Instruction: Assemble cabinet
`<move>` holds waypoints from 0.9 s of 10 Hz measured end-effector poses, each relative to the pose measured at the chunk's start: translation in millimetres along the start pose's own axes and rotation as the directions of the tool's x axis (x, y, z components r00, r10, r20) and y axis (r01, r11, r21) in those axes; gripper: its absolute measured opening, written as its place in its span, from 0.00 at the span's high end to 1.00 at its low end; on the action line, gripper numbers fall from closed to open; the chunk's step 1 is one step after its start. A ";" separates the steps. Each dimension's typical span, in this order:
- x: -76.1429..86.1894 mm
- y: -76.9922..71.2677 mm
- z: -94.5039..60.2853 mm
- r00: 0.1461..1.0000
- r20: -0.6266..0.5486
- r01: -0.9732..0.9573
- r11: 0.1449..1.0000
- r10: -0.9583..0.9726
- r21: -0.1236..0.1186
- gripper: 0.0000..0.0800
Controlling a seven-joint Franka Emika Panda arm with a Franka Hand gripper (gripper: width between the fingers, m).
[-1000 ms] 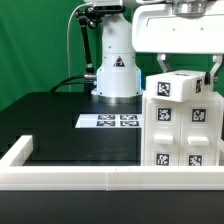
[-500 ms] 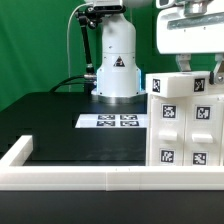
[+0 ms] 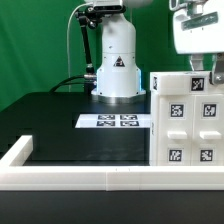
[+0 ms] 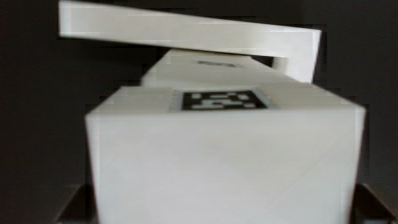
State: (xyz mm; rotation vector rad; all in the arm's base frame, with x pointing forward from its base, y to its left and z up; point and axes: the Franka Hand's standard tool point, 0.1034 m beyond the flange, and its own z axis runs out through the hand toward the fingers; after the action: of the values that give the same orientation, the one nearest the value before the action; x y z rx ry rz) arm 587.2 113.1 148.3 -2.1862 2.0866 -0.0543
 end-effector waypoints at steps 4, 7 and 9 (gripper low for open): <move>-5.8 -1.5 -0.7 0.937 0.017 -0.350 0.937 0.350 0.016 0.30; -7.6 -2.7 -0.3 0.917 0.047 -0.397 0.918 0.396 0.009 0.30; -8.4 -2.3 0.6 0.929 0.048 -0.367 0.930 0.366 0.009 0.29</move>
Offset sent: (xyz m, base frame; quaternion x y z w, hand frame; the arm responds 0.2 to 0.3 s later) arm 0.0005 -0.0016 -0.0024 0.0068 0.0219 0.2513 0.9676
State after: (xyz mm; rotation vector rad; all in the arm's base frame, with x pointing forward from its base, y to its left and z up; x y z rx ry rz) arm 589.1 121.6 148.4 -1.7320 2.4176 0.0110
